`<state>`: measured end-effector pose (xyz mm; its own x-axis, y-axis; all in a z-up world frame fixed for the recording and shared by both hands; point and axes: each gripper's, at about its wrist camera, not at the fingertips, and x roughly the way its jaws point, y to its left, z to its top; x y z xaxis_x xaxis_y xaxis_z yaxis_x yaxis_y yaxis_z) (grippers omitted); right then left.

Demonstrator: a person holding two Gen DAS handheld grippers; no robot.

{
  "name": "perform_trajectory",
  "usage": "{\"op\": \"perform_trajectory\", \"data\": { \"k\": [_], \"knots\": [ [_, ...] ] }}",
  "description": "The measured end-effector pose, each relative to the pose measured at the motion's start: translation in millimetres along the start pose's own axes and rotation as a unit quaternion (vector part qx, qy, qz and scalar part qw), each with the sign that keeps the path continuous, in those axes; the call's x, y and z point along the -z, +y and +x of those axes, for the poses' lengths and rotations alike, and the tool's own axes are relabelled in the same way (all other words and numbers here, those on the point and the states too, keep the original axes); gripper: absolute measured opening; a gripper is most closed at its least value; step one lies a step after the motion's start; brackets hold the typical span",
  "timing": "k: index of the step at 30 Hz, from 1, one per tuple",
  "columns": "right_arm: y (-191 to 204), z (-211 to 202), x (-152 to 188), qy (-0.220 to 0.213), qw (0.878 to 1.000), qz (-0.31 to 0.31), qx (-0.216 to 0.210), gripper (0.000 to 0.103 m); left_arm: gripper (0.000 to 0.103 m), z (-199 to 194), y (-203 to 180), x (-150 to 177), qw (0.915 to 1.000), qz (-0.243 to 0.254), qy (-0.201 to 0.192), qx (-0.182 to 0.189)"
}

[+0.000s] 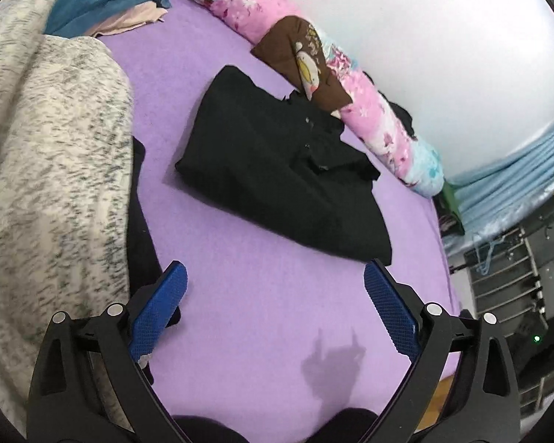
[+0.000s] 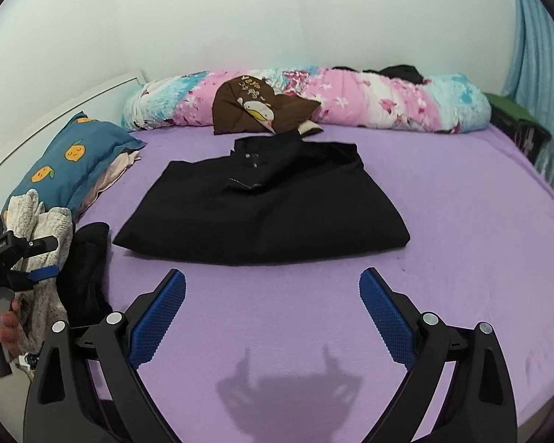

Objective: Fold large clothes
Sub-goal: 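Open both tools, release the folded jacket and pull back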

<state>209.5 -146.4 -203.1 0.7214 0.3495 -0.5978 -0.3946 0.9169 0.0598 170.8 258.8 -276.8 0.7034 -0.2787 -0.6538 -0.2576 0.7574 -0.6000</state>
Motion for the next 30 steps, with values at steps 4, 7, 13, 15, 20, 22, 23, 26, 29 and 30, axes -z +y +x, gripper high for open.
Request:
{"op": "perform_trajectory", "data": {
  "k": [4,7,13,15,20,22,23,26,29,30],
  "knots": [
    [24,-7,-1,-0.003,1.000,-0.007,0.007,0.096,0.094,-20,-4,5,0.9990,0.035,-0.024,-0.014],
    [33,-8,-2,0.000,1.000,-0.010,0.006,0.096,0.094,-31,-6,15,0.9989,0.036,-0.024,-0.017],
    [32,-9,-7,-0.011,1.000,-0.001,-0.009,0.096,0.094,-54,-23,32,0.9967,0.065,-0.036,-0.033],
    [28,-7,-5,-0.016,1.000,0.001,-0.021,0.096,0.094,-56,-25,38,0.9963,0.064,-0.043,-0.038],
    [11,3,7,-0.017,0.999,-0.021,-0.044,0.096,0.095,-38,-29,45,0.9977,0.025,-0.043,-0.045],
    [1,7,11,-0.019,0.998,-0.033,-0.045,0.096,0.095,-27,-32,46,0.9978,0.014,-0.042,-0.050],
    [-7,10,13,-0.018,0.998,-0.036,-0.048,0.096,0.095,-21,-33,46,0.9978,0.007,-0.041,-0.050],
    [-25,21,17,-0.008,0.998,-0.034,-0.058,0.096,0.095,-8,-33,45,0.9979,-0.031,-0.035,-0.045],
    [-38,35,20,-0.002,0.998,-0.027,-0.062,0.096,0.095,7,-38,39,0.9982,-0.037,-0.018,-0.043],
    [-41,39,21,0.000,0.998,-0.027,-0.063,0.096,0.095,12,-39,36,0.9983,-0.037,-0.015,-0.043]
  ]
}}
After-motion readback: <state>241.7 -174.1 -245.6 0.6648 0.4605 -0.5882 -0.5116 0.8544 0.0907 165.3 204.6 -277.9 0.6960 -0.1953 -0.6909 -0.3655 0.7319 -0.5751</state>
